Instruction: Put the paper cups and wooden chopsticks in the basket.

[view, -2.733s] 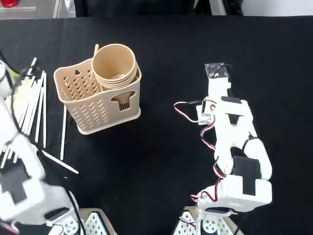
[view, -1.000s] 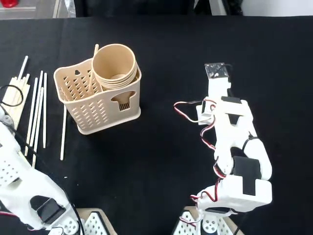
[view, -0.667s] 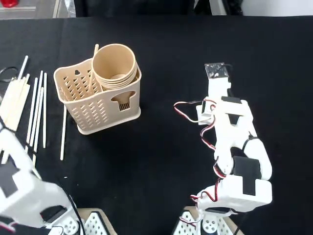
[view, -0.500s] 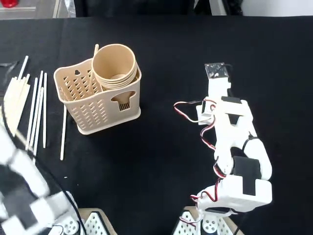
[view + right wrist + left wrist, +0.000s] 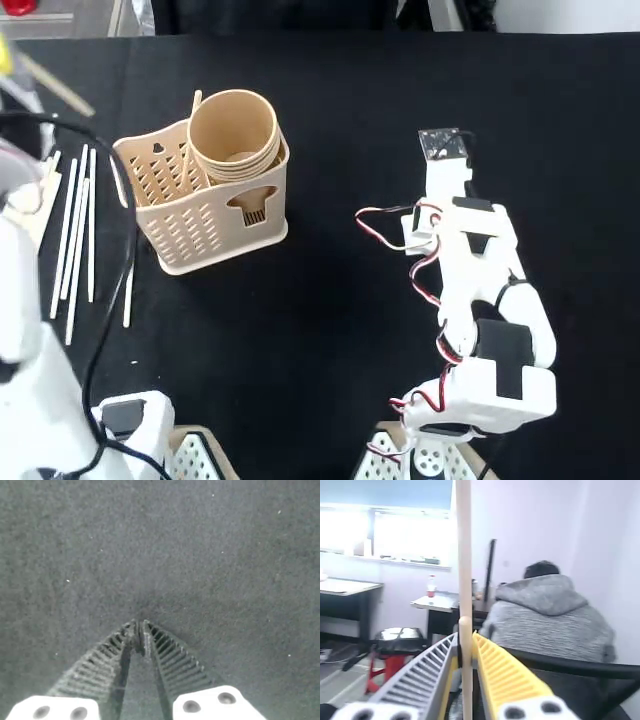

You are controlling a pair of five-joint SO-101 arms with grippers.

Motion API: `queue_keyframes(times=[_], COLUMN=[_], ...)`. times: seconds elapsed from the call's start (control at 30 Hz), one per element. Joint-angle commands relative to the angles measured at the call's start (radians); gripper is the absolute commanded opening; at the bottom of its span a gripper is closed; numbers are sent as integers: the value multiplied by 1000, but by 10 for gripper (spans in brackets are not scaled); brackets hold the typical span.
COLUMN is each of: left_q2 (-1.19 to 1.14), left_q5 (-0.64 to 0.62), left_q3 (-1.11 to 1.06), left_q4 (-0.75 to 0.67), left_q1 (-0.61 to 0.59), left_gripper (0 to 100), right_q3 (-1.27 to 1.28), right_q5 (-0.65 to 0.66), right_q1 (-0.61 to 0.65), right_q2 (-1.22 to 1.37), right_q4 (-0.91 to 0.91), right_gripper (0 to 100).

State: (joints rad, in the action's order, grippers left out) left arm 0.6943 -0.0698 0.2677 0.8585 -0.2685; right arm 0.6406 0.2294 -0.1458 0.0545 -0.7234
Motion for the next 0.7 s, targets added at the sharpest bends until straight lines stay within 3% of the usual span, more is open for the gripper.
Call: queue_keyframes(times=[0.0, 0.17, 0.37, 0.53, 0.67], left_q2=[8, 18, 18, 18, 18], left_q5=[-9, -9, -9, -9, -9], left_q3=[-137, -392, -526, -549, -447], left_q4=[-129, -250, -255, -259, -275], left_q1=[88, 94, 96, 96, 96], left_gripper=[28, 28, 28, 28, 28], right_q3=[-7, -7, -7, -7, -7], right_q5=[3, 5, 5, 5, 3], right_q1=[-8, -8, -8, -8, -8], right_q2=[-12, -12, -12, -12, -12], right_q4=[11, 11, 12, 12, 14], right_gripper=[12, 12, 12, 12, 12])
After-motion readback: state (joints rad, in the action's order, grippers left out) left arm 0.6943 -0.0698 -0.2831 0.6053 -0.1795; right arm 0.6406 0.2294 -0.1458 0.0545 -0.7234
